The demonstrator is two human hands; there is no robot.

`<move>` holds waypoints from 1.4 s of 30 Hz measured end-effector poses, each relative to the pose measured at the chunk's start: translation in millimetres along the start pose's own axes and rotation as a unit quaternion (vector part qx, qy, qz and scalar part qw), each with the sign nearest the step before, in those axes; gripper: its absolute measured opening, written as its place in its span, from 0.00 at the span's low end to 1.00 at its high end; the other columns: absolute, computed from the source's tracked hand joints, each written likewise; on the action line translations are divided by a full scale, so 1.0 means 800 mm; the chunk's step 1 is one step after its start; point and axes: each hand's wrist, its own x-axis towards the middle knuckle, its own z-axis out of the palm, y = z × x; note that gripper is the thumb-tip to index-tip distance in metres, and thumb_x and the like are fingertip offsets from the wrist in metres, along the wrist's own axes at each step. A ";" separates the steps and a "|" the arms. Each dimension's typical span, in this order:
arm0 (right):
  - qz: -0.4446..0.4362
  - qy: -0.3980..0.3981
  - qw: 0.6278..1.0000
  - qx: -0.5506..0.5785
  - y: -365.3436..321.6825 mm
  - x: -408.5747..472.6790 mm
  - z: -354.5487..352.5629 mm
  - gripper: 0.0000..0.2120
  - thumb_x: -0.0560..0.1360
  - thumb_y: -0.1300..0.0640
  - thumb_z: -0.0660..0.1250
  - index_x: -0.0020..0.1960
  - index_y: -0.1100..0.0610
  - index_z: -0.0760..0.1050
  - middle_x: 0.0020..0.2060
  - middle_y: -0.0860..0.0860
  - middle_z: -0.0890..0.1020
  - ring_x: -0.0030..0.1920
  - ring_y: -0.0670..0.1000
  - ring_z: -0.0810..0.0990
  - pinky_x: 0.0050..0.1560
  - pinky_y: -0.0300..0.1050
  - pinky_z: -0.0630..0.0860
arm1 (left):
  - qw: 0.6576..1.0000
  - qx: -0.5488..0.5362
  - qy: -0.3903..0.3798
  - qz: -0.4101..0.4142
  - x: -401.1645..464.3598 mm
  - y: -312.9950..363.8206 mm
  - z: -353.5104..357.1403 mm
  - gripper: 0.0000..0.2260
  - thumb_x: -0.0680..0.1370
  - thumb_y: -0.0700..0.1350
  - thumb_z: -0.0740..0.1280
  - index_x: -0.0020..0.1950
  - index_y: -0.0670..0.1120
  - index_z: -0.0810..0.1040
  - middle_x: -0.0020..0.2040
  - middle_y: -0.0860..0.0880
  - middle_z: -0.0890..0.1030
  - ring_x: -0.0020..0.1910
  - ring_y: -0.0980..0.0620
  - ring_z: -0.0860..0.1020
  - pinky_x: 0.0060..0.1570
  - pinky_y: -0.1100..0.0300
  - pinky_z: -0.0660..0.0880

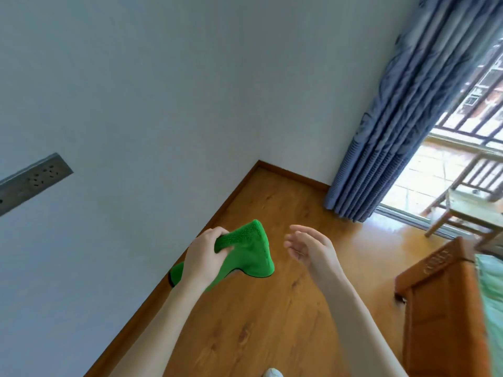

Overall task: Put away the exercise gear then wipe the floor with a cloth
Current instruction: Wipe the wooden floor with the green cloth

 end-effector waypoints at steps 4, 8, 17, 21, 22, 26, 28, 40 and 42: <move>-0.011 0.041 0.998 0.036 -0.042 -0.001 -0.083 0.08 0.78 0.62 0.61 0.53 0.61 0.77 0.42 0.59 0.81 0.42 0.54 0.80 0.40 0.42 0.77 | 0.999 -0.029 -0.012 0.035 0.042 0.078 0.042 0.06 0.74 0.45 0.70 0.50 0.48 0.78 0.45 0.56 0.80 0.44 0.57 0.77 0.41 0.68 0.71; 0.006 0.098 0.991 0.087 -0.065 -0.002 -0.163 0.08 0.78 0.56 0.63 0.51 0.59 0.77 0.43 0.57 0.82 0.41 0.53 0.81 0.39 0.42 0.76 | 0.995 -0.072 -0.047 0.058 0.078 0.139 0.084 0.05 0.73 0.44 0.70 0.48 0.47 0.79 0.43 0.56 0.81 0.43 0.58 0.77 0.40 0.68 0.70; -0.024 0.227 0.968 0.108 -0.083 0.023 -0.321 0.13 0.80 0.51 0.58 0.54 0.57 0.76 0.49 0.57 0.81 0.52 0.57 0.80 0.56 0.51 0.76 | 0.984 -0.123 -0.122 0.039 0.172 0.250 0.202 0.05 0.74 0.45 0.70 0.48 0.45 0.78 0.44 0.51 0.80 0.44 0.51 0.78 0.36 0.64 0.70; -0.028 0.267 0.955 0.124 -0.096 0.065 -0.379 0.12 0.80 0.51 0.58 0.52 0.56 0.77 0.48 0.56 0.82 0.50 0.56 0.81 0.52 0.49 0.77 | 0.978 -0.127 -0.154 0.059 0.223 0.304 0.261 0.04 0.74 0.45 0.70 0.46 0.46 0.78 0.42 0.52 0.80 0.43 0.51 0.78 0.40 0.58 0.74; -0.028 0.273 0.953 0.125 -0.101 0.079 -0.393 0.12 0.80 0.51 0.58 0.52 0.56 0.77 0.48 0.56 0.82 0.49 0.55 0.81 0.51 0.48 0.77 | 0.976 -0.129 -0.161 0.063 0.238 0.317 0.276 0.04 0.74 0.45 0.70 0.46 0.47 0.78 0.42 0.52 0.80 0.43 0.52 0.78 0.41 0.57 0.74; -0.022 0.285 0.948 0.139 -0.129 0.142 -0.448 0.12 0.80 0.52 0.58 0.51 0.56 0.78 0.47 0.56 0.82 0.47 0.55 0.81 0.46 0.45 0.77 | 0.964 -0.159 -0.199 0.075 0.307 0.368 0.341 0.04 0.73 0.45 0.70 0.45 0.46 0.79 0.42 0.51 0.81 0.44 0.51 0.78 0.44 0.54 0.76; -0.015 0.299 0.942 0.151 -0.149 0.173 -0.477 0.13 0.80 0.53 0.57 0.52 0.58 0.77 0.46 0.56 0.81 0.45 0.54 0.80 0.43 0.44 0.75 | 0.956 -0.171 -0.228 0.073 0.339 0.395 0.372 0.04 0.73 0.46 0.71 0.45 0.47 0.79 0.42 0.51 0.81 0.44 0.51 0.78 0.44 0.55 0.76; -0.036 0.385 0.900 0.201 -0.262 0.291 -0.651 0.11 0.80 0.55 0.57 0.50 0.58 0.77 0.43 0.55 0.81 0.42 0.53 0.79 0.41 0.45 0.75 | 0.923 -0.180 -0.311 0.139 0.514 0.592 0.526 0.05 0.73 0.48 0.70 0.45 0.48 0.79 0.39 0.49 0.81 0.40 0.51 0.78 0.38 0.58 0.74; -0.038 0.392 0.895 0.209 -0.275 0.316 -0.681 0.11 0.80 0.55 0.57 0.49 0.57 0.77 0.43 0.56 0.81 0.43 0.53 0.79 0.42 0.45 0.74 | 0.918 -0.179 -0.324 0.145 0.541 0.619 0.559 0.05 0.74 0.48 0.70 0.45 0.48 0.79 0.40 0.49 0.81 0.41 0.50 0.79 0.41 0.55 0.76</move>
